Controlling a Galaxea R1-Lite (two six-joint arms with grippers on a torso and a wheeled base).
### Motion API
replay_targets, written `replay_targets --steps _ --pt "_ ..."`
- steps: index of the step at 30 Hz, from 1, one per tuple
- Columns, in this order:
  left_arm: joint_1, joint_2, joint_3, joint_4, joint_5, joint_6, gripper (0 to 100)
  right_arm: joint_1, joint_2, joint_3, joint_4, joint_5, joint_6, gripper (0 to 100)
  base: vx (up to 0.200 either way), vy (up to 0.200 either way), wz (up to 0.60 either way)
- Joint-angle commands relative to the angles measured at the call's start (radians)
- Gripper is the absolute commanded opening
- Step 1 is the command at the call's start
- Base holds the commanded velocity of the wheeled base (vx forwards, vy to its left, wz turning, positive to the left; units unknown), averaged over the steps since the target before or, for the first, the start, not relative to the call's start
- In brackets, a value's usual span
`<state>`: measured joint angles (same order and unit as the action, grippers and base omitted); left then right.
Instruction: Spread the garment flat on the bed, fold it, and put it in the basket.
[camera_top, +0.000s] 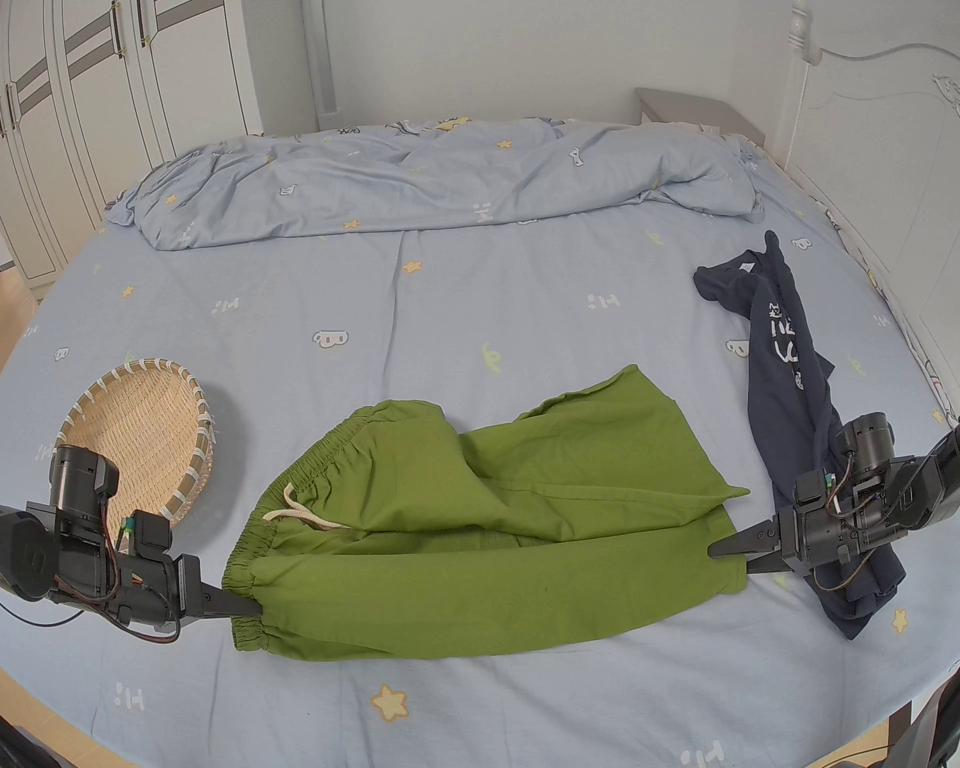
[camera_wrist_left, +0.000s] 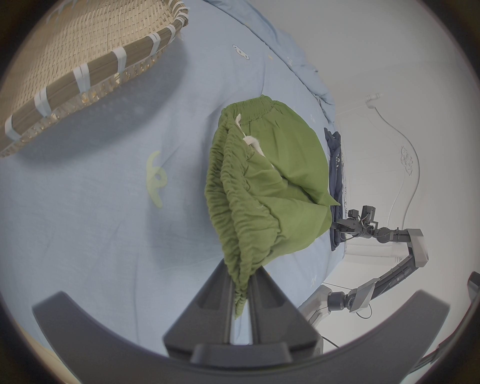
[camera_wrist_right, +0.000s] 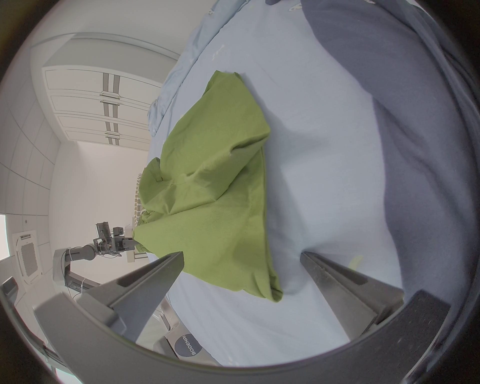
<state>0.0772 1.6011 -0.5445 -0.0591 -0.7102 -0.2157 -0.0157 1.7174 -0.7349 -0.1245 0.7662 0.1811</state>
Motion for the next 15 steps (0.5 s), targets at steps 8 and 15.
replay_targets --steps 8,15 --pt "-0.001 -0.003 0.001 -0.002 0.0 -0.001 0 0.039 0.022 0.014 -0.015 -0.001 0.009 100 0.0 0.0 0.0" --pt "0.001 -0.013 0.0 -0.001 0.0 -0.001 0 0.002 0.065 0.015 -0.043 -0.002 0.008 0 0.0 0.0 0.0"
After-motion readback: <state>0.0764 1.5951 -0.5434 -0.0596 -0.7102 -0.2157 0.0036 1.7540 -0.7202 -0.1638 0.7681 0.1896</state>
